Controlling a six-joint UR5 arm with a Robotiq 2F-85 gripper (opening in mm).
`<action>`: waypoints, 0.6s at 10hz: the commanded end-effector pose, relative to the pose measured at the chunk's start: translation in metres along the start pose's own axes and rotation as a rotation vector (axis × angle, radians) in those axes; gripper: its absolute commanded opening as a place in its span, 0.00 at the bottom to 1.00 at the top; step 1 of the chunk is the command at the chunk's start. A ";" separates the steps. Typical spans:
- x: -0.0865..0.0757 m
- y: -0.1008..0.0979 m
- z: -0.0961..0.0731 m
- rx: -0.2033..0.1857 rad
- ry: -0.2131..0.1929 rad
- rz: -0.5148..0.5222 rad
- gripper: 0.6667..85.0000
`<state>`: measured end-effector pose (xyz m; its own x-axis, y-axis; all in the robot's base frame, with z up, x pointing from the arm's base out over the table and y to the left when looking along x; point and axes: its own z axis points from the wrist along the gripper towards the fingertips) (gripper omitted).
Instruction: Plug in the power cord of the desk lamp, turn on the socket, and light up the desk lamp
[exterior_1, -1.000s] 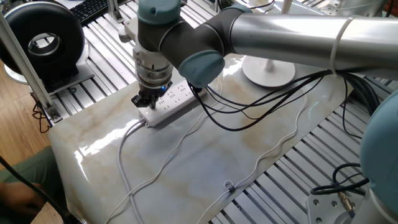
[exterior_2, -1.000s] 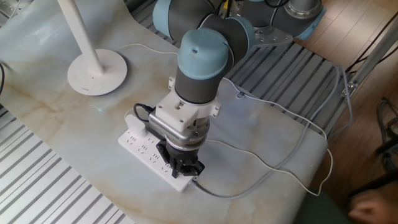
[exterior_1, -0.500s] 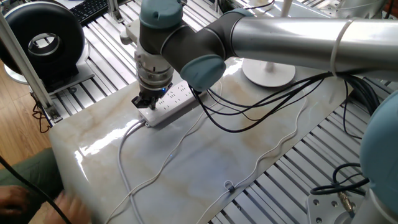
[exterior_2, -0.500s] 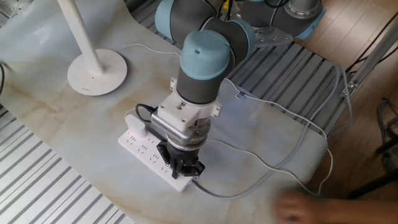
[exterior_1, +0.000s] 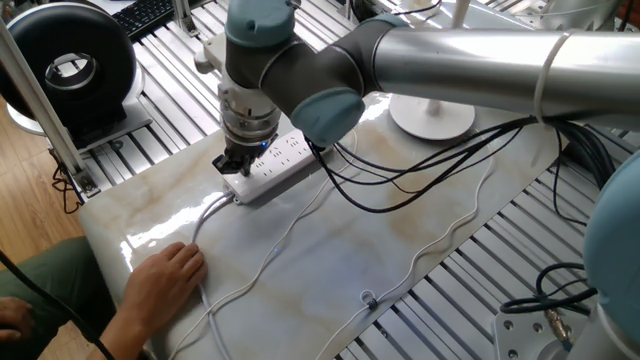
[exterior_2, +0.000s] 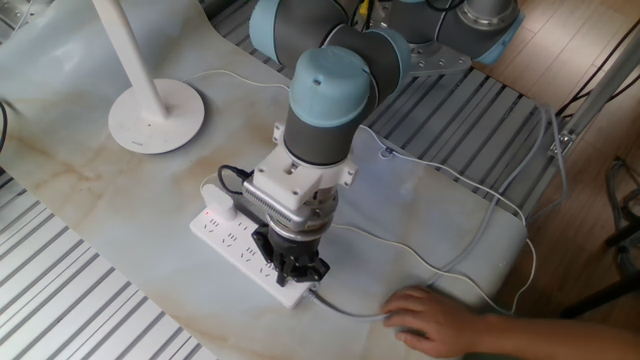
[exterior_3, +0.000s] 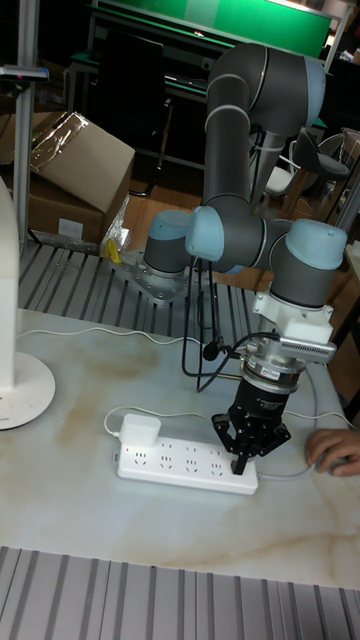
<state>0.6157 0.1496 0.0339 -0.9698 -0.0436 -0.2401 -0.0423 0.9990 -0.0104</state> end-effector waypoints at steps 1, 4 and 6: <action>-0.002 0.006 -0.020 0.005 0.059 0.041 0.00; -0.009 0.018 -0.019 -0.016 0.097 0.060 0.16; -0.003 0.030 -0.012 -0.072 0.149 0.041 0.38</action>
<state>0.6166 0.1667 0.0475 -0.9892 -0.0120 -0.1458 -0.0149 0.9997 0.0186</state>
